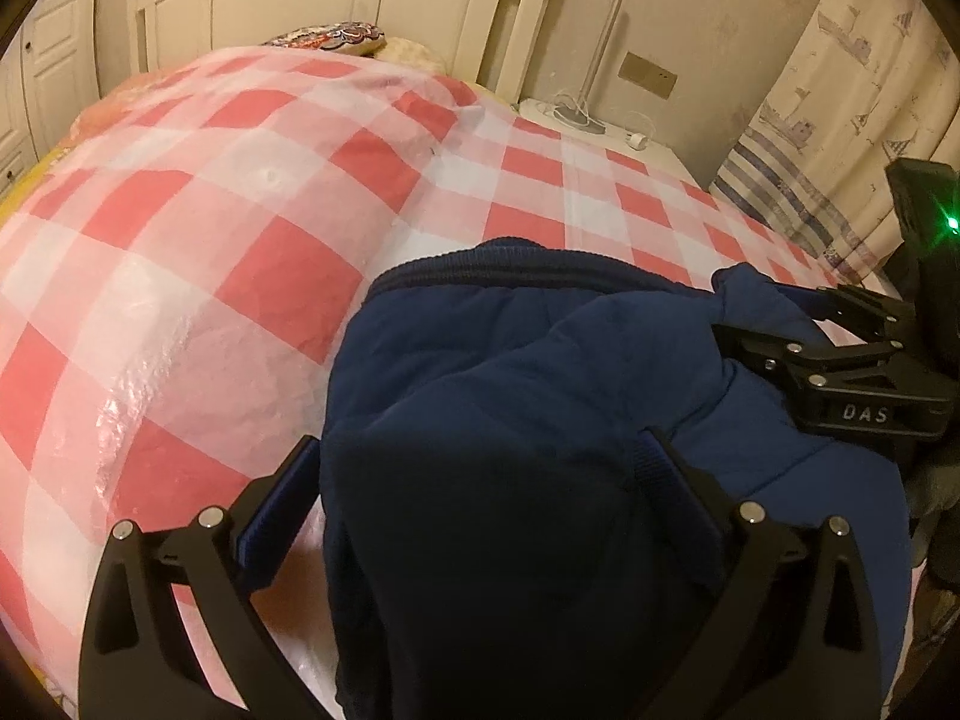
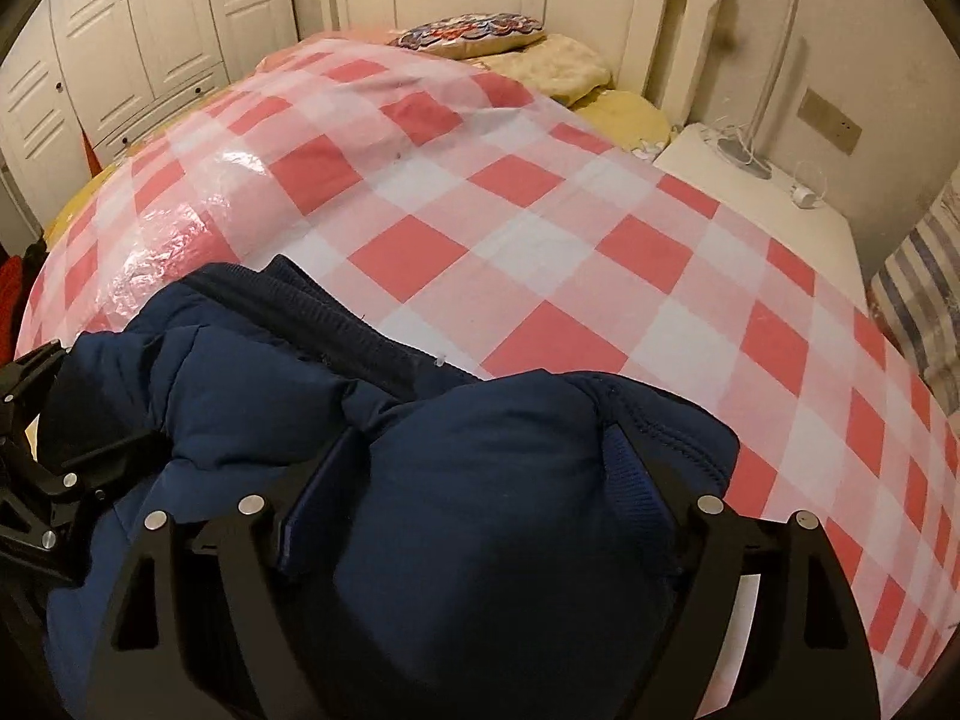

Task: Fold large clothes

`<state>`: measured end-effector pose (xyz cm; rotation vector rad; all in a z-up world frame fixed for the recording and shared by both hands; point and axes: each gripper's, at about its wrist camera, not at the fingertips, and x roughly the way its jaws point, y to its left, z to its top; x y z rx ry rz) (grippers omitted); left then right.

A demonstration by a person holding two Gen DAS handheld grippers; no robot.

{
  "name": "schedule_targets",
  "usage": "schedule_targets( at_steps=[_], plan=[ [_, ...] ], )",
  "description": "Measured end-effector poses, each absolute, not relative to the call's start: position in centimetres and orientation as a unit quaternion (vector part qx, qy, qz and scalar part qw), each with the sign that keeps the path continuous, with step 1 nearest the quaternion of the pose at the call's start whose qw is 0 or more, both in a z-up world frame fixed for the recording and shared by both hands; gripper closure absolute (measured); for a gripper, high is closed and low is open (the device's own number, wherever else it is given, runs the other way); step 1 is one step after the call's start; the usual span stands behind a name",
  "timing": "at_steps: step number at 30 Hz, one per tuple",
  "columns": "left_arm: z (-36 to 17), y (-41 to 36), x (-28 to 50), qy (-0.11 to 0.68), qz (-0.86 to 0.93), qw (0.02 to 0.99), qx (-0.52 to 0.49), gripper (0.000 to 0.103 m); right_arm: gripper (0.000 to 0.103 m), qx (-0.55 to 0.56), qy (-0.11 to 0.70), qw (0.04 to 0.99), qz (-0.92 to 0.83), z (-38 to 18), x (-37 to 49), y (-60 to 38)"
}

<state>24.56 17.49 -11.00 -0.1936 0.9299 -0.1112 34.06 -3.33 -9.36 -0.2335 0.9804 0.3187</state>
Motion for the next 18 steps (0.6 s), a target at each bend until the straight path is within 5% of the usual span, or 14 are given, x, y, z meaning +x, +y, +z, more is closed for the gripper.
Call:
schedule_targets(
  at_steps=[8, 18],
  plan=[
    [-11.3, 17.8, 24.7, 0.451, -0.064, 0.884, -0.108, 0.002, 0.022, -0.098, 0.388, 0.9, 0.172, -4.4, 22.0, -3.4],
    [-11.3, 17.7, 24.7, 0.452, -0.062, 0.883, -0.107, 0.002, 0.014, -0.106, 0.397, 0.894, 0.176, -7.5, 18.6, -2.3]
  ],
)
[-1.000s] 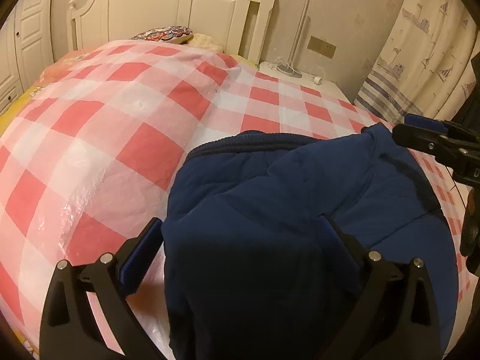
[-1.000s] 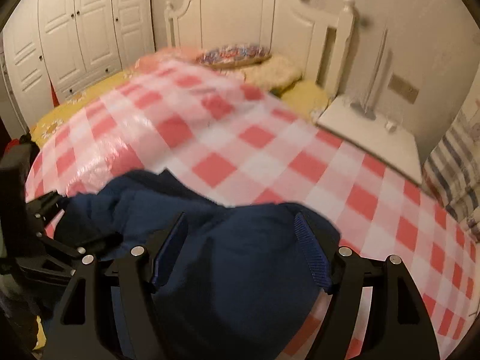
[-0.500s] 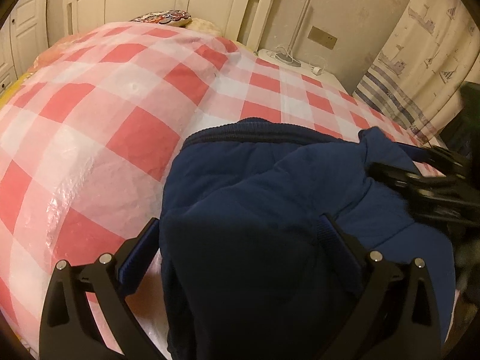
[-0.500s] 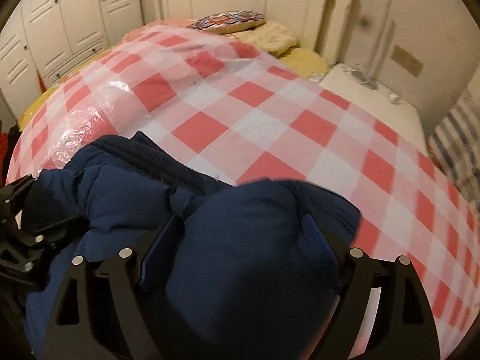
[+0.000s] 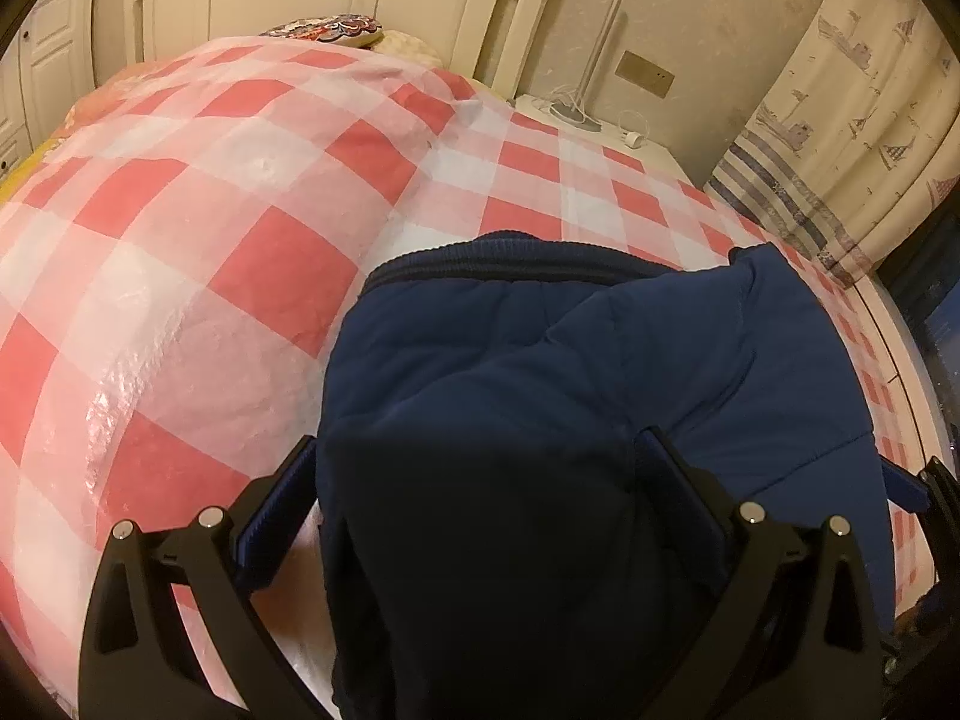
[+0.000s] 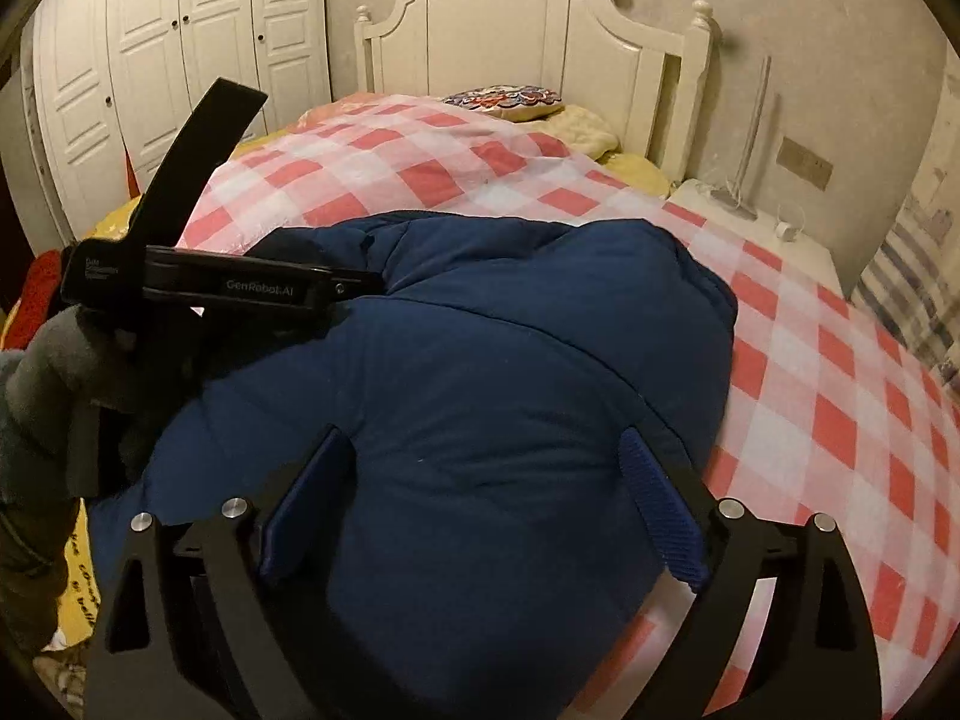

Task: Fold large clothes

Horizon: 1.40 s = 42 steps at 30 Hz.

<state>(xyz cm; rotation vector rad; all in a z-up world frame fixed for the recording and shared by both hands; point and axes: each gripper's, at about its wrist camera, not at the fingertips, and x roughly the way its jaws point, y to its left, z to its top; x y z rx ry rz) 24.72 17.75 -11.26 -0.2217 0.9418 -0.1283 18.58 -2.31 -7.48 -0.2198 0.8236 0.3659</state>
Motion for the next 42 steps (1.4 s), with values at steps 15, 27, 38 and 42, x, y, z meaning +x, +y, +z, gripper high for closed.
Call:
schedule_targets(
  at_steps=[15, 27, 38, 42],
  plan=[
    [-10.6, 17.0, 23.9, 0.433, -0.042, 0.897, -0.083, 0.002, 0.009, -0.23, 0.344, 0.892, 0.183, -10.2, 8.2, 1.8],
    [-8.2, 19.1, 18.9, 0.411, -0.099, 0.896, -0.138, 0.003, 0.009, -0.039, 0.347, 0.911, 0.219, -6.5, 9.0, -5.2],
    [-13.2, 21.8, 15.9, 0.463, -0.254, 0.812, -0.248, 0.002, 0.004, 0.144, 0.43, 0.855, 0.251, -11.3, 13.9, -9.2],
    [-13.1, 21.3, 16.0, 0.476, -0.262, 0.807, -0.233, 0.002, 0.004, 0.14, 0.445, 0.844, 0.264, -11.0, 14.6, -9.6]
  ],
)
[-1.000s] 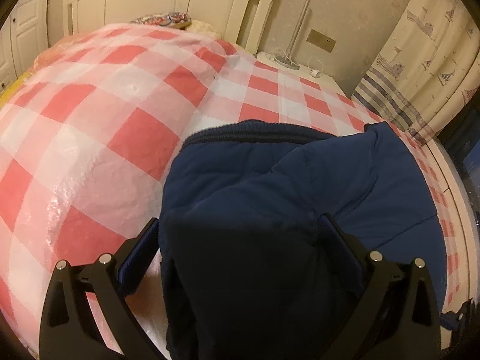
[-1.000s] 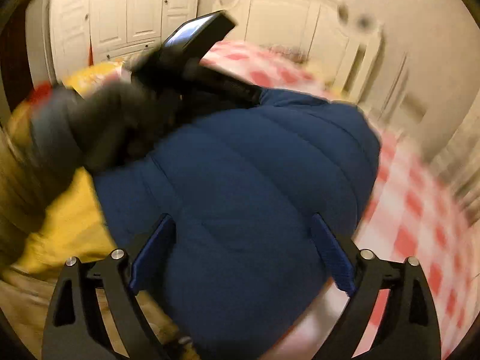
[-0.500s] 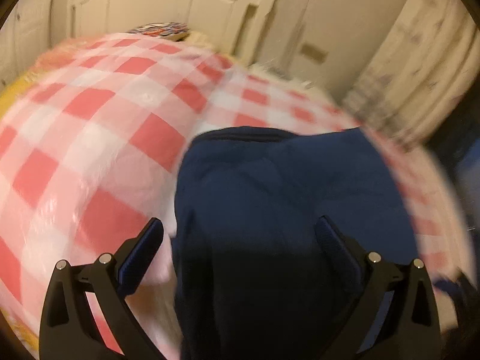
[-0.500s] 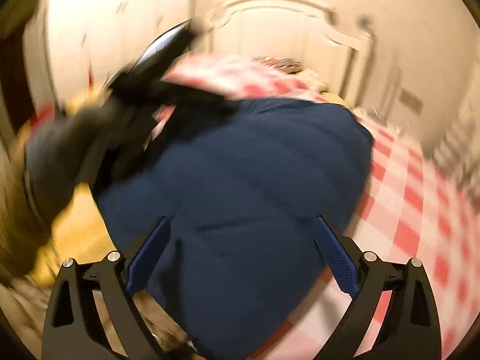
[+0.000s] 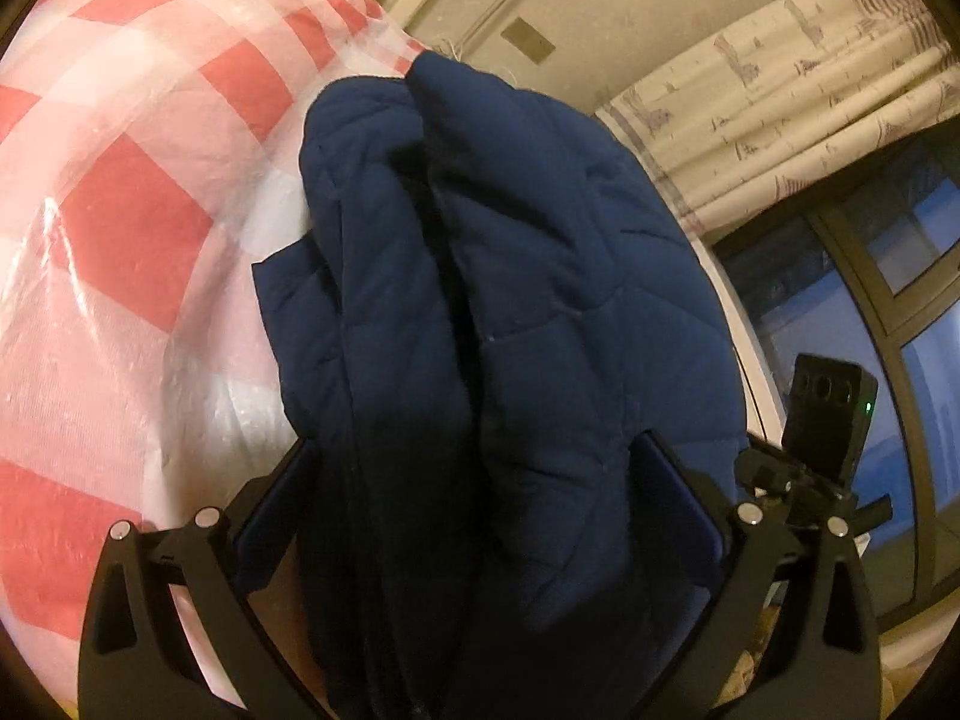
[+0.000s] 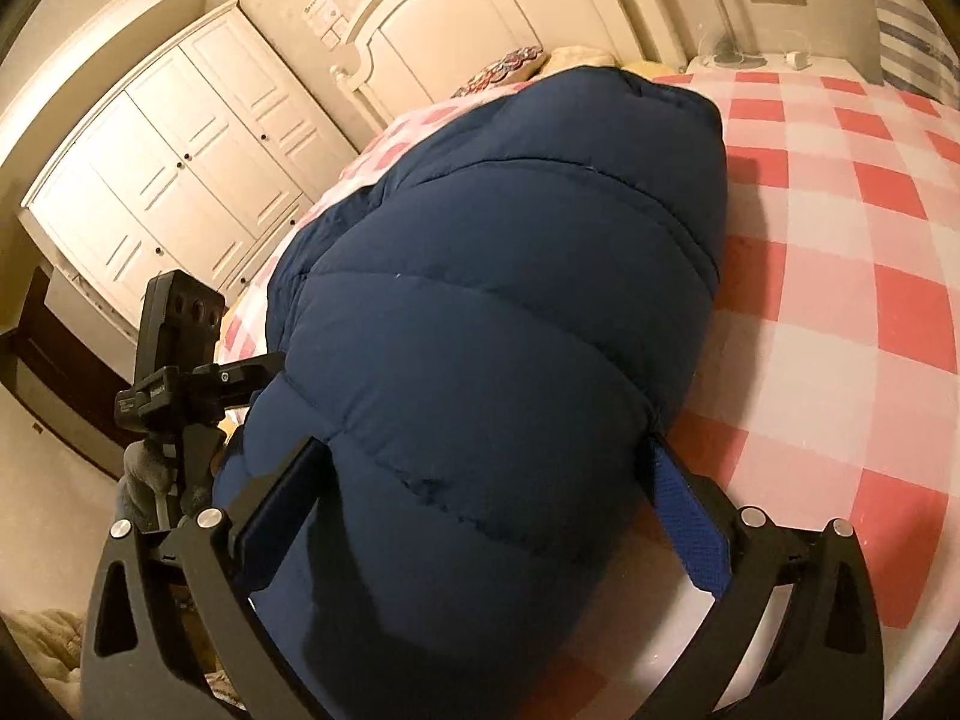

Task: Fold large clothes

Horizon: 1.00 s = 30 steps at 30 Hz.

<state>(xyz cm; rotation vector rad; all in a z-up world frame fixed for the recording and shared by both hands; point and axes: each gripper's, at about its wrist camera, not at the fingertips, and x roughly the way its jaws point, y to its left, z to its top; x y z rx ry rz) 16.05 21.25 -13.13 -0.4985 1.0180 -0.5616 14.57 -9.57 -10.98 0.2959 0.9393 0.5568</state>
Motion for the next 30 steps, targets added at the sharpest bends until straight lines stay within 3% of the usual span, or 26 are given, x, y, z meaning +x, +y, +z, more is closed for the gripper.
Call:
schedule_targets(
  at_steps=[10, 12, 15, 17, 25, 30],
  plan=[
    [-13.5, 20.7, 15.9, 0.474, -0.268, 0.805, -0.234, 0.002, 0.004, 0.243, 0.482, 0.787, 0.298, -14.0, 15.8, -11.3],
    [-13.4, 20.4, 16.2, 0.468, -0.272, 0.807, -0.236, 0.003, 0.004, 0.218, 0.46, 0.805, 0.304, -13.7, 15.8, -10.2],
    [-13.3, 20.5, 16.2, 0.448, -0.28, 0.807, -0.264, 0.02, 0.021, 0.184, 0.406, 0.843, 0.301, -12.2, 14.5, -9.9],
    [-12.7, 19.5, 16.3, 0.438, -0.275, 0.812, -0.271, 0.025, 0.026, 0.162, 0.365, 0.869, 0.291, -10.9, 13.8, -10.2],
    [-11.0, 9.8, 25.5, 0.426, -0.286, 0.817, -0.263, 0.031, 0.032, 0.127, 0.29, 0.93, 0.187, -6.6, 15.7, -17.7],
    [-10.8, 1.0, 32.7, 0.448, -0.279, 0.822, -0.214, 0.03, 0.032, 0.191, 0.328, 0.919, 0.103, -9.2, 19.6, -25.9]
  ],
)
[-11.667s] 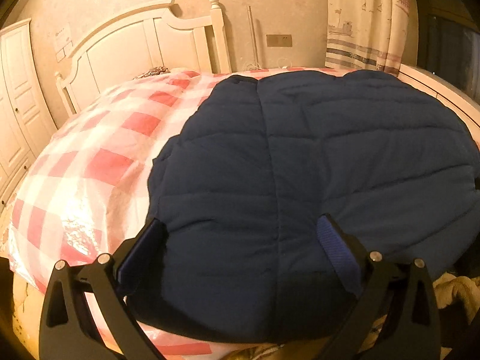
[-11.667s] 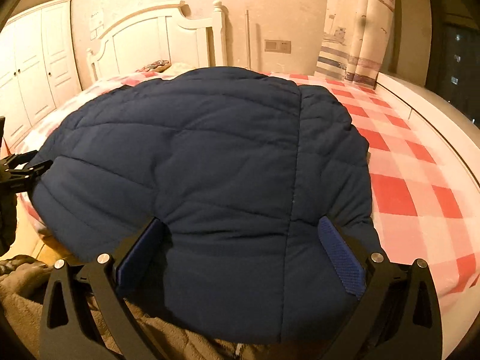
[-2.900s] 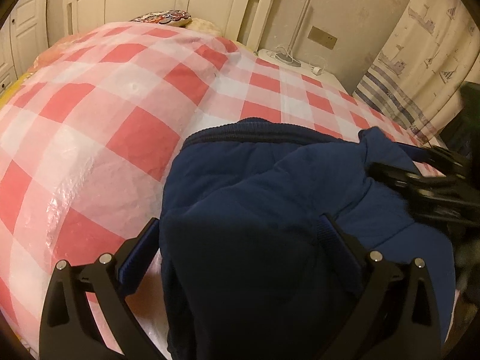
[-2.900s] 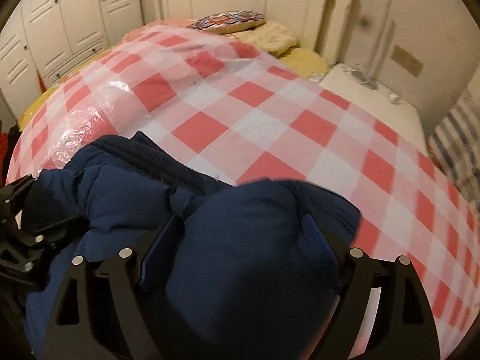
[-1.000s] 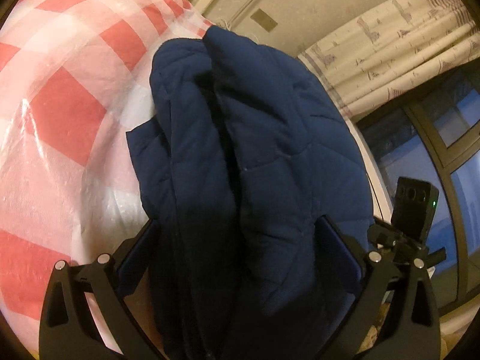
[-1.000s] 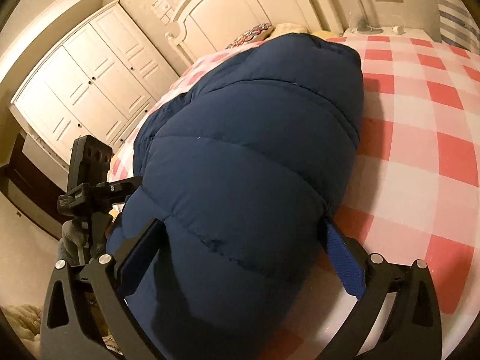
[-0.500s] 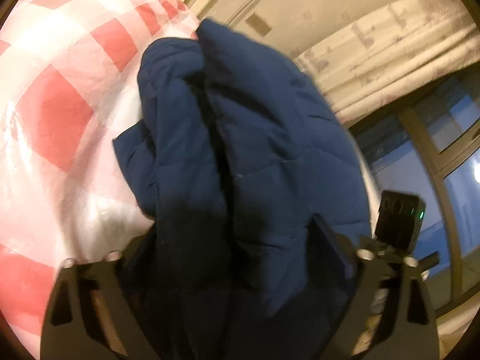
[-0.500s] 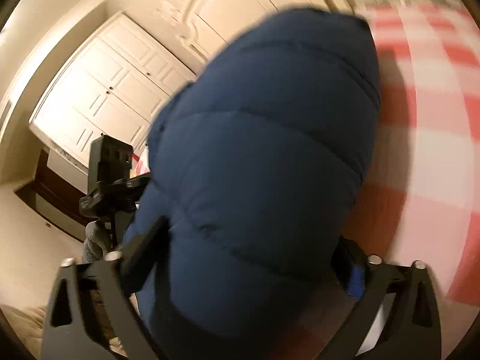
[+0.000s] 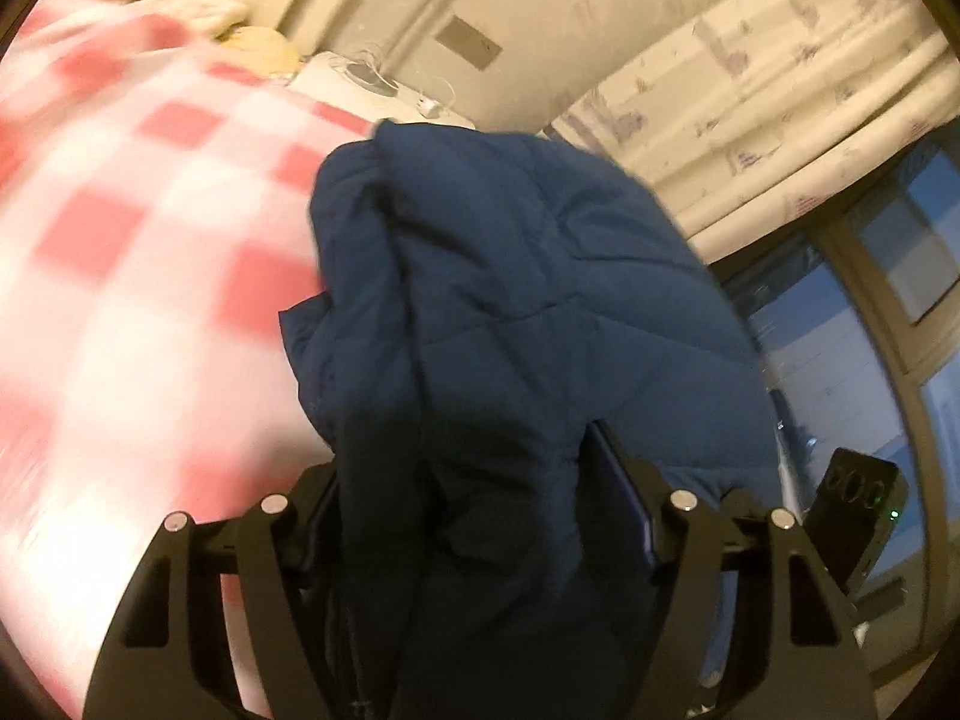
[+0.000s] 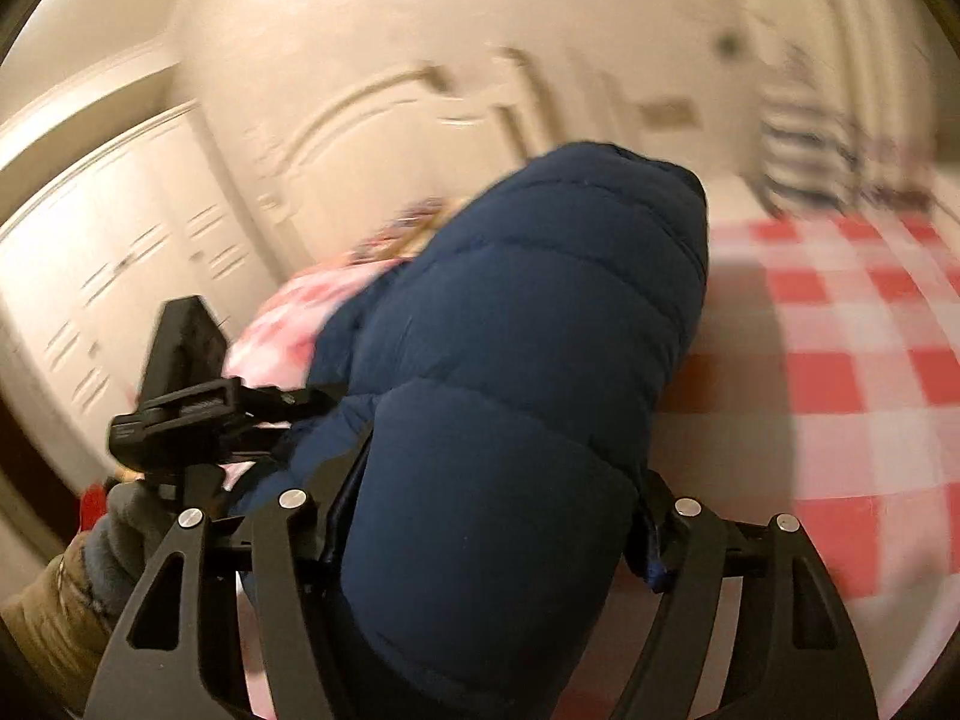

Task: Fold large clothes

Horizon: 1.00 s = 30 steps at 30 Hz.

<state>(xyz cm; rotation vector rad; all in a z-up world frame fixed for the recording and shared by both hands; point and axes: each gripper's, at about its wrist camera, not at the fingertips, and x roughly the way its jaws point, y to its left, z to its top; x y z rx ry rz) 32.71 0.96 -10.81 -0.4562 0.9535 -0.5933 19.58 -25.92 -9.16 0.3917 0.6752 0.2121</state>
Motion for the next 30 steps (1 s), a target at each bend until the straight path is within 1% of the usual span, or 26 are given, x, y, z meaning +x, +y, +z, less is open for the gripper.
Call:
schedule_targets(
  at_steps=[1, 2, 3, 4, 6, 7, 9, 11, 12, 13, 14, 15, 17, 18, 19, 20, 22, 23, 24, 25, 27, 29, 30],
  plan=[
    [-10.8, -0.5, 33.6, 0.451, -0.275, 0.823, -0.208, 0.028, 0.03, 0.205, 0.34, 0.914, 0.087, -9.9, 20.0, -27.1],
    [-10.8, -1.7, 34.0, 0.455, -0.267, 0.825, -0.2, 0.023, 0.028, 0.227, 0.352, 0.906, 0.058, -10.8, 20.3, -28.7],
    [-10.7, -2.6, 33.9, 0.456, -0.26, 0.83, -0.188, 0.02, 0.021, 0.231, 0.353, 0.906, 0.045, -10.9, 20.1, -29.4],
    [-10.6, -3.5, 33.8, 0.453, -0.25, 0.838, -0.171, 0.02, 0.019, 0.224, 0.35, 0.909, 0.03, -10.6, 19.6, -29.6],
    [-10.4, -4.1, 33.3, 0.443, -0.239, 0.852, -0.146, 0.019, 0.016, 0.177, 0.335, 0.925, -0.014, -8.8, 18.1, -28.2],
    [-10.6, -3.8, 33.2, 0.439, -0.241, 0.853, -0.148, 0.018, 0.01, 0.149, 0.321, 0.935, -0.033, -7.8, 17.3, -27.1],
    [-11.4, -2.9, 33.1, 0.439, -0.244, 0.85, -0.16, 0.015, 0.01, 0.097, 0.282, 0.954, -0.027, -6.1, 15.6, -23.8],
    [-11.6, -2.6, 33.0, 0.438, -0.242, 0.849, -0.168, 0.013, 0.01, 0.028, 0.28, 0.959, -0.025, -6.2, 15.0, -19.9],
    [-11.6, -2.6, 33.0, 0.436, -0.239, 0.852, -0.166, 0.012, 0.01, -0.005, 0.293, 0.956, -0.024, -7.0, 15.2, -18.3],
    [-11.5, -2.7, 32.8, 0.433, -0.235, 0.855, -0.161, 0.01, 0.007, -0.037, 0.318, 0.947, -0.019, -8.3, 15.8, -17.0],
    [-11.5, -2.9, 32.7, 0.432, -0.229, 0.859, -0.155, 0.007, 0.007, -0.104, 0.328, 0.938, -0.049, -10.2, 16.4, -15.1],
    [-11.4, -2.9, 32.5, 0.433, -0.226, 0.859, -0.152, 0.007, 0.007, -0.139, 0.319, 0.935, -0.061, -11.0, 16.5, -14.6],
    [-11.0, -2.5, 32.0, 0.433, -0.211, 0.864, -0.15, 0.008, 0.007, -0.135, 0.324, 0.934, -0.063, -11.3, 16.7, -14.8],
    [-10.2, -2.3, 31.6, 0.418, -0.193, 0.876, -0.145, 0.012, 0.007, -0.127, 0.33, 0.934, -0.06, -11.1, 16.6, -15.0],
    [-8.4, -2.2, 30.4, 0.376, -0.159, 0.903, -0.132, 0.015, 0.007, -0.129, 0.333, 0.932, -0.059, -11.0, 16.5, -15.0],
    [-6.5, -2.3, 29.5, 0.336, -0.153, 0.921, -0.127, 0.015, 0.007, -0.127, 0.336, 0.932, -0.054, -10.9, 16.4, -15.1],
    [-3.5, -3.4, 28.9, 0.302, -0.187, 0.928, -0.114, 0.014, 0.007, -0.123, 0.335, 0.933, -0.052, -10.8, 16.2, -15.0],
    [-2.3, -4.7, 29.0, 0.301, -0.205, 0.927, -0.089, 0.012, 0.007, -0.122, 0.334, 0.933, -0.052, -10.7, 15.9, -14.8],
    [-1.8, -5.9, 29.3, 0.307, -0.22, 0.923, -0.069, 0.009, 0.007, -0.121, 0.332, 0.934, -0.053, -10.7, 15.8, -14.7],
    [-1.7, -7.4, 30.1, 0.323, -0.239, 0.915, -0.045, 0.008, 0.007, -0.119, 0.332, 0.934, -0.053, -10.7, 15.8, -14.7],
    [-3.0, -9.0, 31.9, 0.36, -0.243, 0.9, -0.024, 0.006, 0.007, -0.116, 0.331, 0.935, -0.049, -10.7, 16.3, -14.8],
    [-6.7, -9.8, 34.9, 0.416, -0.221, 0.882, -0.009, 0.003, 0.007, -0.111, 0.327, 0.938, -0.039, -10.7, 16.5, -15.2],
    [-8.3, -9.6, 35.5, 0.426, -0.225, 0.876, -0.011, 0.002, 0.006, -0.108, 0.323, 0.94, -0.029, -10.6, 16.3, -15.4]
  ],
)
